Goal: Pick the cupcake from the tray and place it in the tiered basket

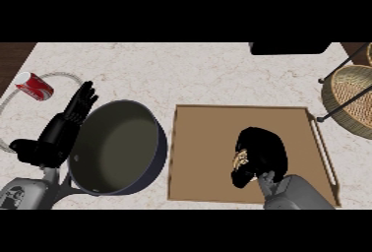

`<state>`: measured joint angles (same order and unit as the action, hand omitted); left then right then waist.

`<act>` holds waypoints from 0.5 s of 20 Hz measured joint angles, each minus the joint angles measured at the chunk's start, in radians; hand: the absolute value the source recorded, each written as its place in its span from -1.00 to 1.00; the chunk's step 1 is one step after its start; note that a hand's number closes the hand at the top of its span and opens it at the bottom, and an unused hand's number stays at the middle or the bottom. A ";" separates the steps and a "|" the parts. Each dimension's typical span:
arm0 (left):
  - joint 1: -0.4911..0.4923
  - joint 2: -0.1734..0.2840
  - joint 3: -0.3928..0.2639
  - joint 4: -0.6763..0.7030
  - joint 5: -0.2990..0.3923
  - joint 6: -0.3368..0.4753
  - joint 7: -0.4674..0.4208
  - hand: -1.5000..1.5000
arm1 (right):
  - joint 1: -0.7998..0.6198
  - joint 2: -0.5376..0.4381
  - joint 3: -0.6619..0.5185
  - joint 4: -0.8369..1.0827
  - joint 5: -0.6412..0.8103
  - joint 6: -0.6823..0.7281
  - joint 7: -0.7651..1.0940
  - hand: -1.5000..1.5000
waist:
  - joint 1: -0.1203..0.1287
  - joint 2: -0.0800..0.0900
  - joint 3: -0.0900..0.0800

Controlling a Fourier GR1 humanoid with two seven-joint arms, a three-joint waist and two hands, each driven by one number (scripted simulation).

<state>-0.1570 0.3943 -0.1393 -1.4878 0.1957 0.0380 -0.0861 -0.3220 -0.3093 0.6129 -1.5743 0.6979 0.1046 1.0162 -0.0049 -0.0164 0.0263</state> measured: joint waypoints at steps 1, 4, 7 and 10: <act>-0.001 0.000 0.002 -0.001 0.003 -0.005 0.004 0.00 | -0.001 0.005 0.001 -0.005 0.010 -0.001 0.002 1.00 | 0.000 0.000 -0.001; 0.014 0.000 0.017 -0.006 0.006 -0.010 -0.002 0.00 | 0.032 -0.071 -0.048 -0.024 0.003 -0.007 -0.047 1.00 | -0.013 -0.001 0.000; 0.055 0.020 0.045 -0.027 0.017 -0.009 0.011 0.00 | 0.107 -0.232 -0.150 -0.020 -0.036 -0.020 -0.151 1.00 | -0.059 -0.002 0.002; 0.095 0.042 0.072 -0.048 0.027 -0.007 0.026 0.00 | 0.163 -0.371 -0.254 0.015 -0.077 -0.033 -0.255 1.00 | -0.105 -0.002 0.005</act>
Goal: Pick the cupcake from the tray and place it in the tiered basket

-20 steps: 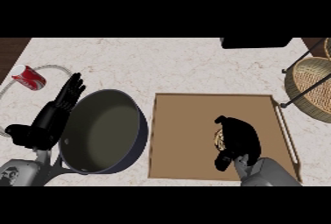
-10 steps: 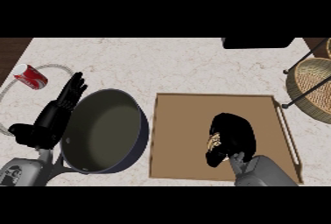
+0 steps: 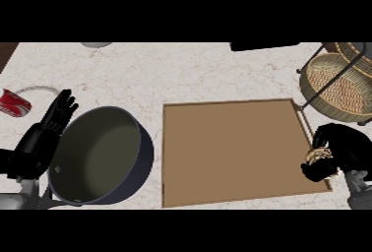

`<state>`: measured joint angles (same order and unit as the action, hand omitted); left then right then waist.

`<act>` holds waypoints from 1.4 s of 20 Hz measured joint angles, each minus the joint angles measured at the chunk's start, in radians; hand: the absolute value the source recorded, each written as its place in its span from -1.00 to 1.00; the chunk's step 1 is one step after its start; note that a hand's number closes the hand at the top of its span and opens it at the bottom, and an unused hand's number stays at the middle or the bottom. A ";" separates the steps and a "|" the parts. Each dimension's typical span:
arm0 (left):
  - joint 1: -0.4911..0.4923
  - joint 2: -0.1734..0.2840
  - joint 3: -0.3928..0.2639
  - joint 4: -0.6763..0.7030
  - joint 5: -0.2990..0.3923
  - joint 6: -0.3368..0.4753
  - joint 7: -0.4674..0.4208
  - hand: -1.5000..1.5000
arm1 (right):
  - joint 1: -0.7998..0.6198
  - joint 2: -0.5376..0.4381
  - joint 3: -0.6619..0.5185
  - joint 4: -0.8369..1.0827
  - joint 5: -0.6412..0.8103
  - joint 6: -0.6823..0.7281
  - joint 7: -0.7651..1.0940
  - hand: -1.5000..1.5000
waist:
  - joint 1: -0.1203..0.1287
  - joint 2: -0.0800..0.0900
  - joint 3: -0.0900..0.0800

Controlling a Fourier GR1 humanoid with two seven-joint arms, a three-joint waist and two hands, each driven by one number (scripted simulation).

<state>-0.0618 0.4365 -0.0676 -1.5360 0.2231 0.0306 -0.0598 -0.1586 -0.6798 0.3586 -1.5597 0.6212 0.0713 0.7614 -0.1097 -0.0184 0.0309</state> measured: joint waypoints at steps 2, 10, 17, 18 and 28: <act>0.019 0.003 0.013 -0.013 0.010 0.000 0.005 0.00 | 0.024 -0.081 -0.079 0.028 -0.036 -0.016 -0.083 1.00 | -0.018 0.000 0.000; 0.067 -0.003 0.038 -0.051 0.028 0.000 0.017 0.00 | 0.050 -0.213 -0.428 0.111 -0.342 -0.059 -0.458 1.00 | -0.053 -0.010 -0.002; 0.036 -0.032 0.024 -0.057 0.011 -0.006 -0.001 0.00 | 0.052 -0.354 -0.708 0.269 -0.578 0.081 -0.769 1.00 | -0.004 0.000 -0.010; 0.026 -0.038 0.017 -0.059 0.003 -0.004 0.001 0.00 | 0.049 -0.378 -0.739 0.301 -0.603 0.112 -0.799 1.00 | 0.008 0.001 -0.010; -0.093 -0.088 -0.029 0.010 -0.052 -0.031 -0.003 0.00 | -0.088 -0.562 -0.848 0.559 -0.720 0.325 -0.840 1.00 | 0.114 0.014 -0.016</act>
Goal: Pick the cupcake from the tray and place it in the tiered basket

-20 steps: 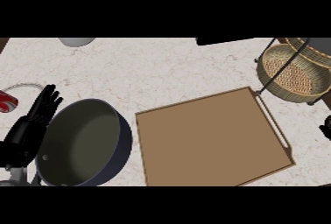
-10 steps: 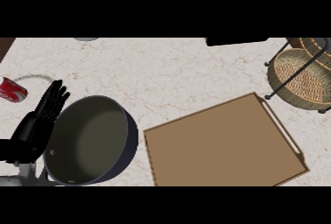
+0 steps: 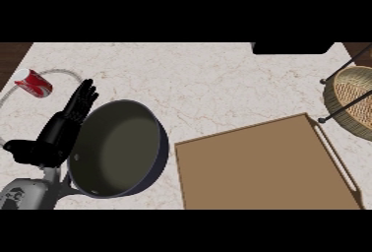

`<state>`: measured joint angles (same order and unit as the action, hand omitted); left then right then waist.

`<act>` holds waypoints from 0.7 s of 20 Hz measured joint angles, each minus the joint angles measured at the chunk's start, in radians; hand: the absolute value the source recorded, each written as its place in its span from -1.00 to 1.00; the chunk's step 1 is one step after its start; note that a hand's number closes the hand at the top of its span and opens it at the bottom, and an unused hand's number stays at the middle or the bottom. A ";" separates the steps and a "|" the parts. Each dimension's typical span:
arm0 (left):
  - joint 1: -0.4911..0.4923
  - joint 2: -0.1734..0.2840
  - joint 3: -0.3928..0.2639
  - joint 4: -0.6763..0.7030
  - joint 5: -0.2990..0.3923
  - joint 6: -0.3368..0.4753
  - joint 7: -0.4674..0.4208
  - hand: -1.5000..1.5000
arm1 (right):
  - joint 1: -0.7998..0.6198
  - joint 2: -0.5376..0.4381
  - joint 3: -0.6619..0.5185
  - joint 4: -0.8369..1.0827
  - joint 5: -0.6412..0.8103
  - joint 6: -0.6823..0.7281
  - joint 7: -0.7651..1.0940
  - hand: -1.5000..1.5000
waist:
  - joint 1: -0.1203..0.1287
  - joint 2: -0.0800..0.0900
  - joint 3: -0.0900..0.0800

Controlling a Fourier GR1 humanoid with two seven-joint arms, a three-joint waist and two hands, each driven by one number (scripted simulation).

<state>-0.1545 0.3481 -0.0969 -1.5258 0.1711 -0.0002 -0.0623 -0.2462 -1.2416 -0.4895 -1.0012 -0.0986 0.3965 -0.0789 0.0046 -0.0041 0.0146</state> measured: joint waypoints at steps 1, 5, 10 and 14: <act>-0.011 -0.004 -0.003 0.006 -0.003 -0.004 0.002 0.00 | -0.025 -0.004 0.009 0.010 -0.004 0.006 0.021 1.00 | 0.008 0.001 -0.001; -0.044 -0.022 -0.013 0.025 -0.015 -0.019 -0.001 0.00 | -0.131 -0.013 0.058 0.057 -0.005 0.022 0.079 1.00 | 0.040 0.004 -0.002; -0.077 -0.039 -0.024 0.048 -0.045 -0.020 0.007 0.00 | -0.252 0.009 0.148 0.085 0.028 0.030 0.133 1.00 | 0.062 0.008 -0.001; -0.088 -0.046 -0.014 0.072 -0.047 -0.034 -0.006 0.00 | -0.331 0.075 0.223 0.096 0.067 0.009 0.159 1.00 | 0.066 0.008 0.000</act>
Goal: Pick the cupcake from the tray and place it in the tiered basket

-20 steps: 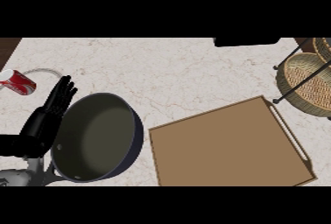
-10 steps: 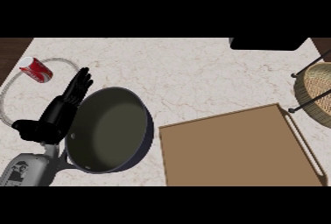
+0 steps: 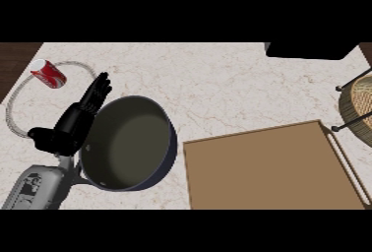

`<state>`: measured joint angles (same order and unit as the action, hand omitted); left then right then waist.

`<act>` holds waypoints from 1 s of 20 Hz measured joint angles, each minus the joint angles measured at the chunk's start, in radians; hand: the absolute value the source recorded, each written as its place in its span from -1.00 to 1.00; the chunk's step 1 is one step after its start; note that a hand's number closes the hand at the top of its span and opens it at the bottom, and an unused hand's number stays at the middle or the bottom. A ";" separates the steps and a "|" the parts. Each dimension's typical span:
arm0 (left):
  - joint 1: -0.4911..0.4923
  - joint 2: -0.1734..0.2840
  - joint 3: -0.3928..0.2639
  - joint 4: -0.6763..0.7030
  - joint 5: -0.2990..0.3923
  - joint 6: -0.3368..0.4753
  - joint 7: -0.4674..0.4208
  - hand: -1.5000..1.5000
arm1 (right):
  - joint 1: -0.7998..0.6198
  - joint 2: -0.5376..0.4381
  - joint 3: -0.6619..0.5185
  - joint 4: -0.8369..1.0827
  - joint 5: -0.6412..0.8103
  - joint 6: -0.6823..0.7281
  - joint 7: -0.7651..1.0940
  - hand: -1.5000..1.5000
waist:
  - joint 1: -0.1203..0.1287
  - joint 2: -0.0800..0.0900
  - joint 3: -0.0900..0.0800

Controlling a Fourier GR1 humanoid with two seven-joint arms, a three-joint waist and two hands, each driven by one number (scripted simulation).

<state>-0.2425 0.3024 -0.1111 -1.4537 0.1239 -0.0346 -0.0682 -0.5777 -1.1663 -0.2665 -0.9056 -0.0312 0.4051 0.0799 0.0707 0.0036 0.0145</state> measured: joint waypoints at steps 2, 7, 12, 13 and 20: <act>-0.003 -0.006 0.001 -0.002 -0.002 -0.004 0.002 0.00 | -0.045 0.030 0.032 0.018 0.021 -0.010 0.009 1.00 | 0.005 0.000 0.000; -0.007 -0.012 0.008 0.005 -0.015 -0.011 0.007 0.00 | -0.135 0.116 0.093 0.071 0.073 -0.047 0.007 1.00 | 0.001 -0.001 0.003; -0.002 -0.013 0.023 0.009 -0.020 -0.019 0.016 0.00 | -0.215 0.197 0.111 0.140 0.079 -0.052 0.016 1.00 | -0.015 -0.008 0.003; -0.002 -0.013 0.024 0.008 -0.025 -0.016 0.024 0.00 | -0.230 0.208 0.110 0.156 0.077 -0.049 0.022 1.00 | -0.017 -0.009 0.003; 0.020 -0.017 0.045 -0.007 -0.025 -0.027 0.025 0.00 | -0.331 0.253 0.055 0.297 -0.014 0.034 0.211 -1.00 | -0.033 -0.014 -0.001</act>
<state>-0.2227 0.2849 -0.0657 -1.4612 0.0990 -0.0612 -0.0436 -0.9091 -0.9129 -0.2112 -0.6088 -0.0452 0.4387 0.2904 0.0374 -0.0109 0.0138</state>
